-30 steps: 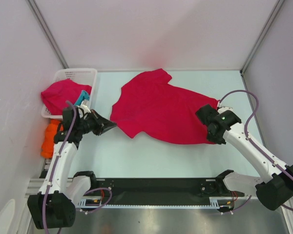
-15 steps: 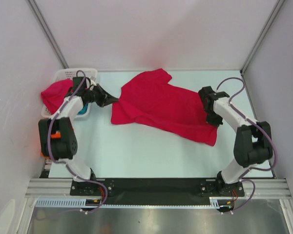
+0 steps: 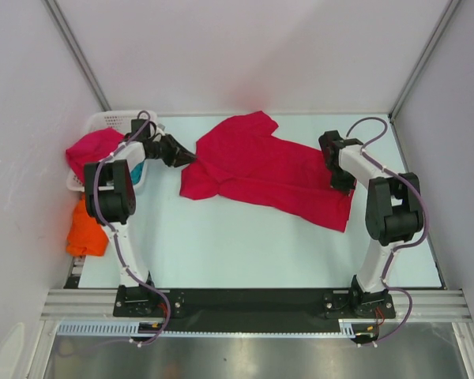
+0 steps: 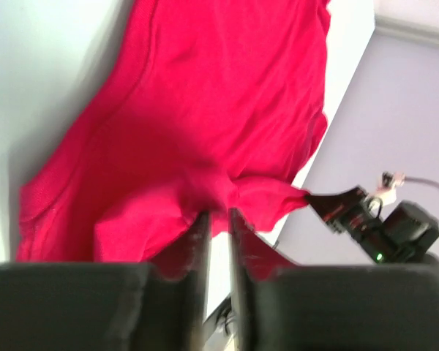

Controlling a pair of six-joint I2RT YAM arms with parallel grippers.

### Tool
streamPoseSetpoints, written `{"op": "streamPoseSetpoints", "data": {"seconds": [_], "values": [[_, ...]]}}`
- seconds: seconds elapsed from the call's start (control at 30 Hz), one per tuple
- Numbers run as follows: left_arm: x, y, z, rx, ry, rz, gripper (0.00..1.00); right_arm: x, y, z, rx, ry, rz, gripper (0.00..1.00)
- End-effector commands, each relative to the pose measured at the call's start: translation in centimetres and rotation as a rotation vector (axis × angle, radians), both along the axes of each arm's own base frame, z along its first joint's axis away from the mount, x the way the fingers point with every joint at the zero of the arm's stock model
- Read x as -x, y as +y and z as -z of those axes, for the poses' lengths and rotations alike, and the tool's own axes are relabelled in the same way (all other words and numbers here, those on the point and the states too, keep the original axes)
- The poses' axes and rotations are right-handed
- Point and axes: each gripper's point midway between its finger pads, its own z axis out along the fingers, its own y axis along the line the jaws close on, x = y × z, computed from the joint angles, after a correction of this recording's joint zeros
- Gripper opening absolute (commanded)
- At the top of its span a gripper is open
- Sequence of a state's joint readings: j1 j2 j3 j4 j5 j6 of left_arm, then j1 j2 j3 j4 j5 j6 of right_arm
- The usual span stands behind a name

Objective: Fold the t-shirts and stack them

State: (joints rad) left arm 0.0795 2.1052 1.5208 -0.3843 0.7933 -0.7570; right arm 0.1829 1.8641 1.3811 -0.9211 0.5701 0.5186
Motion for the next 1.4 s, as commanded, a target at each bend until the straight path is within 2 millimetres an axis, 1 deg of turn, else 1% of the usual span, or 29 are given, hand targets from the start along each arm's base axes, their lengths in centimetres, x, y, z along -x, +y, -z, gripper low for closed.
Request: {"op": "streamPoseSetpoints", "data": {"seconds": [0.0, 0.03, 0.07, 0.1, 0.13, 0.2, 0.23, 0.27, 0.33, 0.37, 0.4, 0.43, 0.47, 0.5, 0.57, 0.6, 0.63, 0.67, 0.73, 0.77, 0.83, 0.87, 0.97, 1.0, 1.07, 1.1, 1.3, 1.33, 1.37], "values": [[-0.3, -0.2, -0.2, 0.026, -0.009, 0.023, 0.37, -1.5, -0.7, -1.0, 0.028, -0.046, 0.007, 0.0], [-0.3, -0.1, -0.1, 0.024, -0.009, 0.024, 0.53, -1.5, -0.6, -0.8, 0.024, -0.04, 0.005, 0.0], [-0.2, -0.2, 0.0, 0.023, -0.009, 0.027, 0.59, -1.5, -0.4, -0.5, 0.016, -0.032, -0.002, 0.02], [-0.2, -0.2, -0.2, 0.021, -0.016, 0.029, 0.64, -1.5, -0.4, -0.5, 0.009, -0.031, -0.005, 0.14], [-0.1, -0.1, -0.3, 0.018, -0.018, 0.029, 0.71, -1.6, -0.3, -0.4, 0.004, -0.028, -0.008, 0.23], [0.4, -0.1, -1.0, 0.015, -0.028, 0.029, 0.77, -1.7, 0.0, -0.7, -0.008, -0.038, -0.014, 0.36], [0.6, -0.1, -1.2, 0.013, -0.033, 0.031, 0.78, -1.7, 0.0, -1.0, -0.008, -0.044, -0.018, 0.37], [0.8, -0.1, -1.7, 0.007, -0.044, 0.03, 0.78, -1.8, 0.0, -1.6, -0.009, -0.063, -0.019, 0.42], [1.9, 0.0, -2.5, -0.009, -0.061, 0.032, 0.79, -1.9, 0.1, -2.7, -0.01, -0.085, -0.026, 0.45], [2.3, 0.0, -2.7, -0.019, -0.07, 0.031, 0.79, -1.9, 0.1, -3.7, -0.008, -0.109, -0.029, 0.47], [3.3, 0.1, -2.9, -0.031, -0.075, 0.032, 0.79, -1.8, 0.1, -4.2, -0.007, -0.121, -0.029, 0.48], [3.8, 0.2, -2.5, -0.054, -0.071, 0.025, 0.79, -1.6, 0.3, -4.7, -0.006, -0.123, -0.036, 0.49], [4.3, 0.4, -2.3, -0.069, -0.072, 0.021, 0.79, -1.5, 0.4, -5.6, -0.013, -0.151, -0.038, 0.51], [5.4, 0.5, -1.4, -0.087, -0.053, 0.025, 0.79, -1.3, 0.7, -5.8, -0.018, -0.156, -0.041, 0.52], [6.3, 1.0, -1.1, -0.126, -0.054, 0.009, 0.79, -0.5, 1.4, -6.0, -0.041, -0.159, -0.057, 0.52], [7.5, 0.9, 0.0, -0.13, -0.022, 0.009, 0.79, -0.3, 1.9, -6.0, -0.055, -0.162, -0.064, 0.52], [7.9, 0.9, -0.1, -0.14, -0.03, 0.008, 0.79, 0.4, 2.3, -5.4, -0.065, -0.145, -0.068, 0.52], [8.7, 1.2, 1.0, -0.174, -0.01, 0.0, 0.79, 0.7, 3.3, -5.4, -0.071, -0.144, -0.09, 0.52], [9.5, 1.6, 1.8, -0.245, 0.002, -0.008, 0.79, 1.7, 4.0, -4.6, -0.072, -0.118, -0.103, 0.53], [9.9, 1.6, 2.3, -0.268, 0.011, 0.004, 0.79, 2.1, 5.0, -4.4, -0.075, -0.111, -0.13, 0.53], [10.4, 1.7, 3.2, -0.311, 0.039, 0.006, 0.79, 3.0, 5.9, -3.9, -0.078, -0.093, -0.149, 0.53], [10.3, 2.2, 3.7, -0.35, 0.046, -0.005, 0.79, 3.3, 6.7, -3.9, -0.08, -0.089, -0.172, 0.53], [10.3, 2.6, 4.9, -0.392, 0.073, -0.015, 0.79, 4.6, 8.2, -3.9, -0.088, -0.084, -0.214, 0.53], [10.3, 2.5, 5.1, -0.401, 0.076, -0.013, 0.79, 4.9, 8.3, -4.2, -0.088, -0.087, -0.219, 0.53], [10.3, 2.7, 5.7, -0.423, 0.09, -0.02, 0.8, 5.6, 8.5, -4.1, -0.092, -0.081, -0.226, 0.53], [10.2, 3.1, 6.1, -0.454, 0.097, -0.032, 0.79, 5.9, 8.6, -4.2, -0.094, -0.078, -0.23, 0.53], [10.4, 3.9, 6.8, -0.498, 0.119, -0.072, 0.78, 7.1, 7.8, -6.0, -0.09, -0.108, -0.232, 0.53], [10.1, 4.0, 6.8, -0.507, 0.111, -0.083, 0.77, 7.1, 7.7, -6.2, -0.092, -0.114, -0.232, 0.52], [10.1, 4.0, 7.1, -0.501, 0.117, -0.092, 0.72, 7.2, 7.7, -6.8, -0.097, -0.129, -0.234, 0.52]]}}
